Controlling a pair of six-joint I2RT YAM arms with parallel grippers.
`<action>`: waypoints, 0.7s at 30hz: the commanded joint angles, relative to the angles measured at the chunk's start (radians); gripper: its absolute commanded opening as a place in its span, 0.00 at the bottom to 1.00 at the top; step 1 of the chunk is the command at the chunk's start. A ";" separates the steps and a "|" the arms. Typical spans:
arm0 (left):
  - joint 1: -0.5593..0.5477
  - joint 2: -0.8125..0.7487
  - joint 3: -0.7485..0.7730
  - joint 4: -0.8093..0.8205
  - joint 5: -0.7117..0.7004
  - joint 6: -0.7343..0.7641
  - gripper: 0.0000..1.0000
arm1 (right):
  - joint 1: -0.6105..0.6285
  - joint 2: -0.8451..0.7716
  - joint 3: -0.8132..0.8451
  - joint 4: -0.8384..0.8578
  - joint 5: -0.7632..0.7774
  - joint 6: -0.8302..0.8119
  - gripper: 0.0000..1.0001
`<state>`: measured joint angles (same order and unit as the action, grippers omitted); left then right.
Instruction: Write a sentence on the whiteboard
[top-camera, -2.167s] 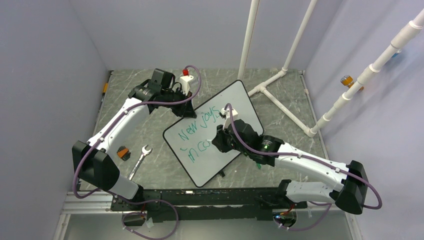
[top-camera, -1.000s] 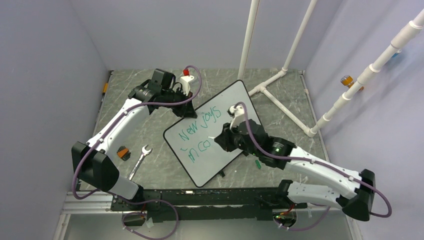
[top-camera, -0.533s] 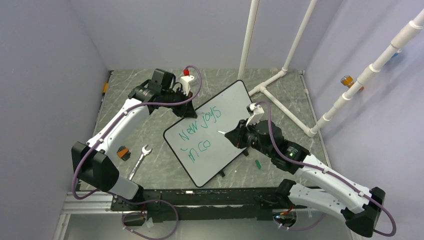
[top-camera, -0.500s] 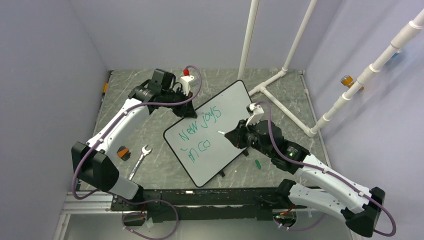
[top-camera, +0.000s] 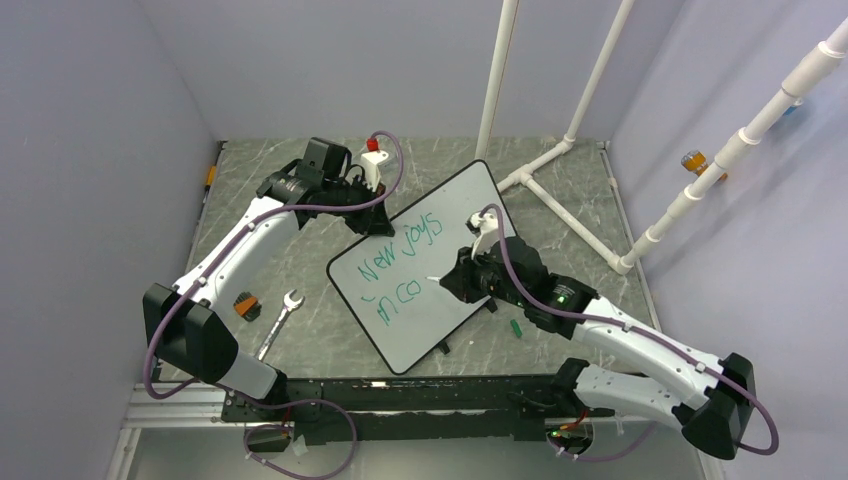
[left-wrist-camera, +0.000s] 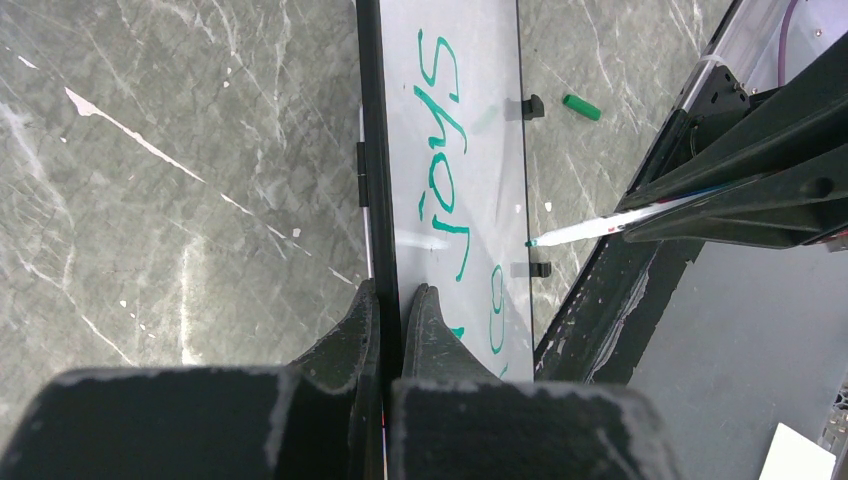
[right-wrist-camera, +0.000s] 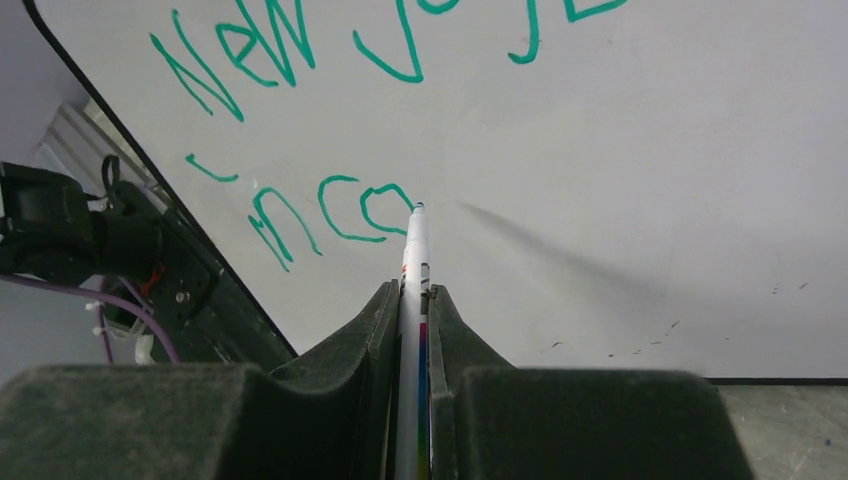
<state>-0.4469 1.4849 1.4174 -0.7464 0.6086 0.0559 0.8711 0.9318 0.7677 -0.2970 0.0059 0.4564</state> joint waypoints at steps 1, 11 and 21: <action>-0.032 -0.009 -0.025 0.000 -0.088 0.137 0.00 | -0.003 0.027 0.036 0.053 -0.029 -0.026 0.00; -0.035 -0.008 -0.025 -0.002 -0.083 0.137 0.00 | -0.003 0.077 0.056 0.087 -0.009 -0.027 0.00; -0.036 -0.009 -0.026 0.001 -0.082 0.136 0.00 | -0.007 0.100 0.058 0.089 0.034 -0.029 0.00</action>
<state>-0.4507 1.4826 1.4174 -0.7444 0.6083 0.0559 0.8711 1.0332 0.7849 -0.2527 0.0029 0.4446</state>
